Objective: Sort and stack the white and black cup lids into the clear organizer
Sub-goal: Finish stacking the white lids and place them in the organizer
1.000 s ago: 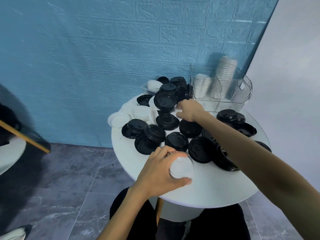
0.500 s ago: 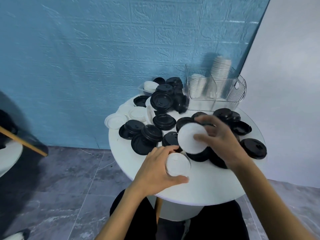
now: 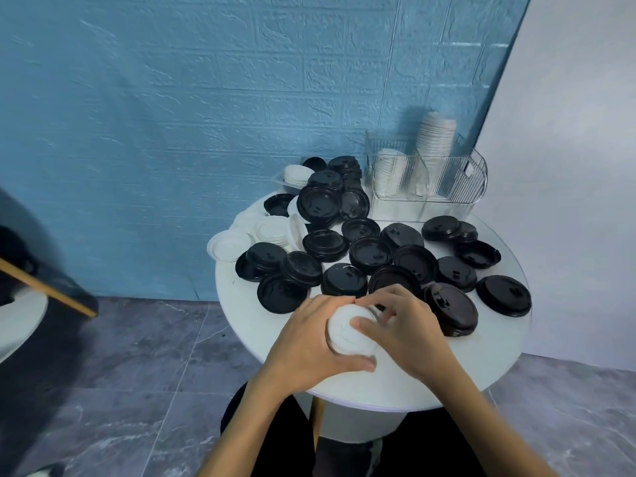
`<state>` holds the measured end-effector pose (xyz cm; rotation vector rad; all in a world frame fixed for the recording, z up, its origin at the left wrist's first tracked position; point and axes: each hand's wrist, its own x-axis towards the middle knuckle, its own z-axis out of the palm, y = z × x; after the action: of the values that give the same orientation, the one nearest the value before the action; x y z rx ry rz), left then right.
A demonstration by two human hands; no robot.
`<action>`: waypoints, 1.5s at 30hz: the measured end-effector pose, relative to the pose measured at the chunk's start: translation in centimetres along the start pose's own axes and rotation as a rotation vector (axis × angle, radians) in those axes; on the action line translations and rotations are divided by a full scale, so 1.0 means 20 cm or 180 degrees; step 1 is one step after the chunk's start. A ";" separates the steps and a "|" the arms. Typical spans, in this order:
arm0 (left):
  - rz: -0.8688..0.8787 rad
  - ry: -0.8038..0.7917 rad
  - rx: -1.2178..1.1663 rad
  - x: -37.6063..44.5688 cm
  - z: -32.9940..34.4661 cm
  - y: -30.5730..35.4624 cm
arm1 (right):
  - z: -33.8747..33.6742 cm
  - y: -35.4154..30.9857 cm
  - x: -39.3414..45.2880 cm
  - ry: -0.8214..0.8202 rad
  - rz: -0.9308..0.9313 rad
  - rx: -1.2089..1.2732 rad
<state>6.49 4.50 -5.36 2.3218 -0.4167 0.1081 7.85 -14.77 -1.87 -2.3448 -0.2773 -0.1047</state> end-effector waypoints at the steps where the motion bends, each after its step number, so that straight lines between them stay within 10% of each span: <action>1: -0.0007 0.0005 -0.0009 0.00 0.00 0.00 | 0.01 0.00 -0.01 0.0039 -0.0017 -0.0071; 26: -0.0076 0.0108 0.0109 -0.02 0.02 0.02 | 0.05 -0.43 0.61 -0.0384 -0.1103 -0.0606; 35: -0.0078 0.0092 0.0118 -0.02 0.02 0.01 | 0.40 -0.54 0.95 -0.0065 -0.0824 -0.2176; 45: -0.0016 0.0165 0.0088 -0.02 0.02 0.00 | 0.40 -0.47 0.93 -0.0138 -0.0640 -0.2024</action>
<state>6.08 4.26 -5.69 2.3417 -0.3857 0.1723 23.70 0.45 1.77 -2.9437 -0.5683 -0.2732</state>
